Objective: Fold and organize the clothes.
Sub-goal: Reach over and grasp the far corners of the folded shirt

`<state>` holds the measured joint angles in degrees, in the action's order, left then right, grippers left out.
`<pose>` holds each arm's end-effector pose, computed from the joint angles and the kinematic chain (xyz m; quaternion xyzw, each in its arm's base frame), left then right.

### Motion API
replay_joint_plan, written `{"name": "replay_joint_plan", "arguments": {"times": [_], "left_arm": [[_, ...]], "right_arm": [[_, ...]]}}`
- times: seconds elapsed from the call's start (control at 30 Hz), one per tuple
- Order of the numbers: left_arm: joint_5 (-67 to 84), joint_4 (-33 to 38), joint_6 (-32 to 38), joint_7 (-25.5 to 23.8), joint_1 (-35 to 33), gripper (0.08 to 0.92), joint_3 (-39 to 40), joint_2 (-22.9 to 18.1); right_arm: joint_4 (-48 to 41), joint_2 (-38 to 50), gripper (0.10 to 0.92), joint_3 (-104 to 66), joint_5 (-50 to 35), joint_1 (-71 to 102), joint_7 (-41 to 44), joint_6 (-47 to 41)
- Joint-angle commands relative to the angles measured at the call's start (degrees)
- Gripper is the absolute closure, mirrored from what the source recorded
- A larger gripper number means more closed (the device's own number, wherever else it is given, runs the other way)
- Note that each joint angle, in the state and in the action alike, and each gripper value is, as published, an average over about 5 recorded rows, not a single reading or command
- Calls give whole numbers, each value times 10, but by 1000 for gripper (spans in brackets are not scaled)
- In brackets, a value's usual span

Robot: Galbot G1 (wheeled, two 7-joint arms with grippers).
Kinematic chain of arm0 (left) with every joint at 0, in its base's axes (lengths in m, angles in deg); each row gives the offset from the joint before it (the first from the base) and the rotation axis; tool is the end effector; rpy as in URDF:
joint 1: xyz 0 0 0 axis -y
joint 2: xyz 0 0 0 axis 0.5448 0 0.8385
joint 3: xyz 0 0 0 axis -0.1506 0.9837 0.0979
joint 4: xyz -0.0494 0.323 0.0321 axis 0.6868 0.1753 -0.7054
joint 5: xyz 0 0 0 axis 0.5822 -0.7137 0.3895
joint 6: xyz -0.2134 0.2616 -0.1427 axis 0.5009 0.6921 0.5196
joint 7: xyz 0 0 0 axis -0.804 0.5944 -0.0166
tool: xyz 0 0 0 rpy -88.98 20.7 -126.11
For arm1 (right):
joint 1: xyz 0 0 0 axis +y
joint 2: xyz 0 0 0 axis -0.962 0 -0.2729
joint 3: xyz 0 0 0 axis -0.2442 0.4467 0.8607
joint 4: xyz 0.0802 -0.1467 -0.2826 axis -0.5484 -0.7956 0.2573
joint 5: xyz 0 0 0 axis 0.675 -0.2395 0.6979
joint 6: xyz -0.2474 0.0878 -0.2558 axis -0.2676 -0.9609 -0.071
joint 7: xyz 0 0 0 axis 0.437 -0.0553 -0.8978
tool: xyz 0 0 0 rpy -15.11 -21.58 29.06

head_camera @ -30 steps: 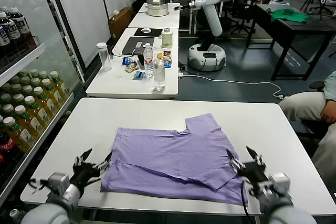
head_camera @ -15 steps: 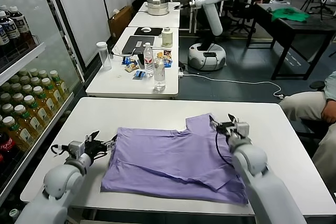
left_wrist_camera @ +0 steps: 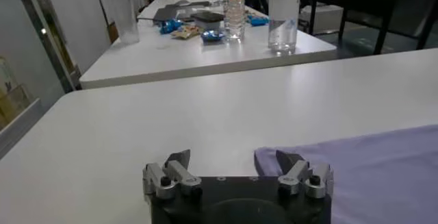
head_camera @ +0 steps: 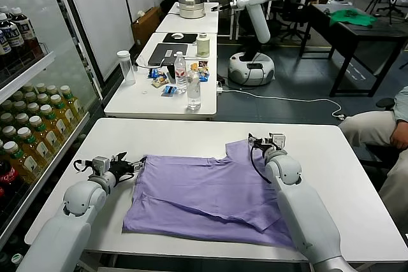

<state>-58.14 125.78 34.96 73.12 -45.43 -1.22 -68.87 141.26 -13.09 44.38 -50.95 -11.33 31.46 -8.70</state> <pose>0.4201 0.1285 -0.2686 -0.0948 -0.9639 -0.0563 0.2425 0.5047 -0.0057 -0.2605 0.0105 -0.9781 0.0003 0.2080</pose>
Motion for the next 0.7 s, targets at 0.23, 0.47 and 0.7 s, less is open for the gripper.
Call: {"name": "replay_joint_plan", "arguments": {"times": [0.23,0.47,0.7], "left_arm": [[-16,-33,-2,-26,24,177,15,-5],[-23,-29,4,-38,15,251,10,-7],[-28,-29,9,-39,11,449,12,-16]], "right_arm": [[-52,-21,203,9,-15,-23,-11,4],[-33,-21,336,13,-38,-10,-26,-15],[-43,-20,543,14,-36,-10,-17,1]]}}
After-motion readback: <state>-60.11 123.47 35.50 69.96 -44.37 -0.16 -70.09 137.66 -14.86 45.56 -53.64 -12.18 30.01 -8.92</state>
